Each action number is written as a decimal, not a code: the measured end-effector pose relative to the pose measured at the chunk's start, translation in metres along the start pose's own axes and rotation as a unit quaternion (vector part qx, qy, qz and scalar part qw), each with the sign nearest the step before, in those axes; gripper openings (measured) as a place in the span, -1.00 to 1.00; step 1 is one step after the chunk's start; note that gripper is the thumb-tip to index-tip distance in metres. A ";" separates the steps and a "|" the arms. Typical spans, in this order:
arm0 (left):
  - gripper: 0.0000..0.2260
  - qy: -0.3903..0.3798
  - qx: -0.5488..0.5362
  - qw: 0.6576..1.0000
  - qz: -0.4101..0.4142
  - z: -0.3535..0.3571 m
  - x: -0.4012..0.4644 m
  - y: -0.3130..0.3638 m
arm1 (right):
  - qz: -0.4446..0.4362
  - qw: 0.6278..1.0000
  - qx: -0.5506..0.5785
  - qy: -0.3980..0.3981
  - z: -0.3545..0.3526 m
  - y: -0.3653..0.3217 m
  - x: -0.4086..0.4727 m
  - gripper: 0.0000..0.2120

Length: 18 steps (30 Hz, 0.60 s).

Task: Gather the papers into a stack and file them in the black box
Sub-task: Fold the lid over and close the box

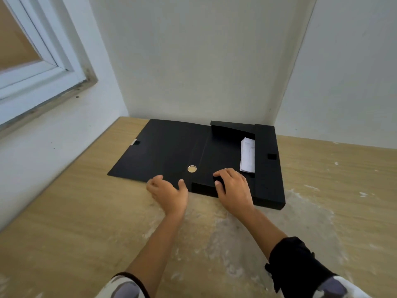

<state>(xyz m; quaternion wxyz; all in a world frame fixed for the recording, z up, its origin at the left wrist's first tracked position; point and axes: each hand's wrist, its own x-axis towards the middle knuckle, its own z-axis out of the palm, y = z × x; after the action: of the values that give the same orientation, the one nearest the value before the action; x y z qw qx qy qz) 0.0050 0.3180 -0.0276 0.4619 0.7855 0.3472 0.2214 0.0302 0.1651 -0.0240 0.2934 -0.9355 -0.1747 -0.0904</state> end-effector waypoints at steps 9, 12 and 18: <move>-0.47 0.075 -0.189 0.979 -0.010 -0.009 0.003 0.002 | -0.003 1.000 0.003 -0.005 0.003 0.005 0.003 -0.78; -0.66 0.074 -0.175 0.978 0.080 -0.014 0.003 0.007 | -0.002 1.000 0.017 -0.008 0.002 0.005 0.002 -0.77; -0.72 0.012 -0.065 0.955 0.288 -0.015 -0.005 0.018 | 0.038 0.983 0.181 0.007 -0.017 0.002 0.007 -0.75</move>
<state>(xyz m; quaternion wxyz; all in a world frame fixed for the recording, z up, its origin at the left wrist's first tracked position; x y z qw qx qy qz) -0.0015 0.3170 -0.0050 0.4246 0.8178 0.0966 0.3763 0.0361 0.1560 -0.0093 0.4626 -0.8722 -0.1503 -0.0520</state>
